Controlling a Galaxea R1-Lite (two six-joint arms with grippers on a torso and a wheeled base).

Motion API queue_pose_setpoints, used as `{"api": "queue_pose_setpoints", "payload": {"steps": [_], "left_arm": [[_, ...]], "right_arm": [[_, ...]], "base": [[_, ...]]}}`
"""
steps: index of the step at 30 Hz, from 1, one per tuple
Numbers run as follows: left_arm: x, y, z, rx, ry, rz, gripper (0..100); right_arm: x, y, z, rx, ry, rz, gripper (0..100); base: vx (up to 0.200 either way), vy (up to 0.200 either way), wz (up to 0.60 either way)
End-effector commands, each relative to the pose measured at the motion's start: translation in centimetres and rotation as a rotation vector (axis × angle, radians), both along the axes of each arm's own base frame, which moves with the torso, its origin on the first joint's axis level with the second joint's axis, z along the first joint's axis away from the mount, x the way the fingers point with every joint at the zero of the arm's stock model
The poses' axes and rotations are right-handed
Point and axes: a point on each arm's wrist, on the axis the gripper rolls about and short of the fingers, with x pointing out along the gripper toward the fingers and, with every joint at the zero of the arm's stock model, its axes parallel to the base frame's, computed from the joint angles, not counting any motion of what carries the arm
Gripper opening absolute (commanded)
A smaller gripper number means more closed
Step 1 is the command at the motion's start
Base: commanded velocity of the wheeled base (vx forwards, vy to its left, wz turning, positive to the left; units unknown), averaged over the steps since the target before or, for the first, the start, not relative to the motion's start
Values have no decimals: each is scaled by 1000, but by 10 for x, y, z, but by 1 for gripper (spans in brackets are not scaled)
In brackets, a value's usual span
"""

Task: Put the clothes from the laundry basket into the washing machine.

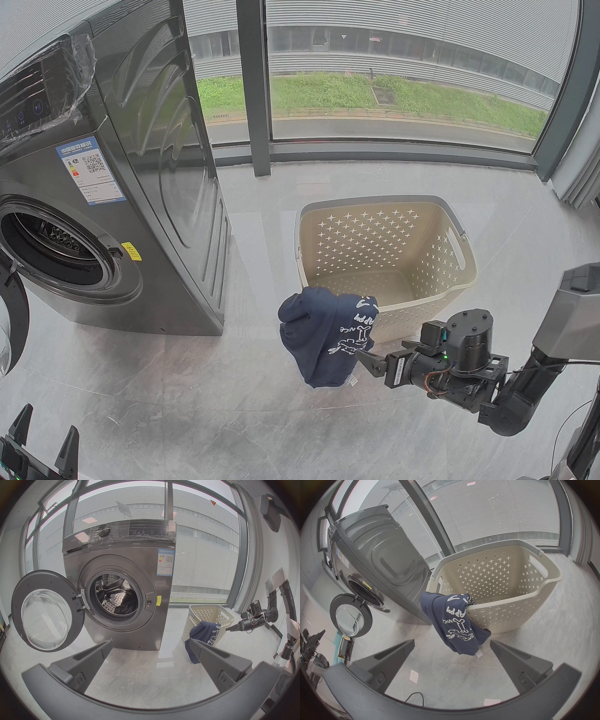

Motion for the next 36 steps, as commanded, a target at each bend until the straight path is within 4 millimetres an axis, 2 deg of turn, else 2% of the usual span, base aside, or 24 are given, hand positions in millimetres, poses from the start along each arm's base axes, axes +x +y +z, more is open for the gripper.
{"api": "queue_pose_setpoints", "payload": {"steps": [1,8,19,36], "left_arm": [[0,0,-4,-1,5,-2,100],[0,0,-4,-1,5,0,100],[0,0,-4,-2,4,0,100],[0,0,-4,-4,4,0,100]], "right_arm": [[20,12,-21,-37,9,3,100],[37,23,-34,-49,-2,8,100],[68,28,-45,-45,-65,-6,100],[90,47,-50,18,-152,19,100]], "base": [[0,0,0],[0,0,0],[0,0,0],[0,0,0]]}}
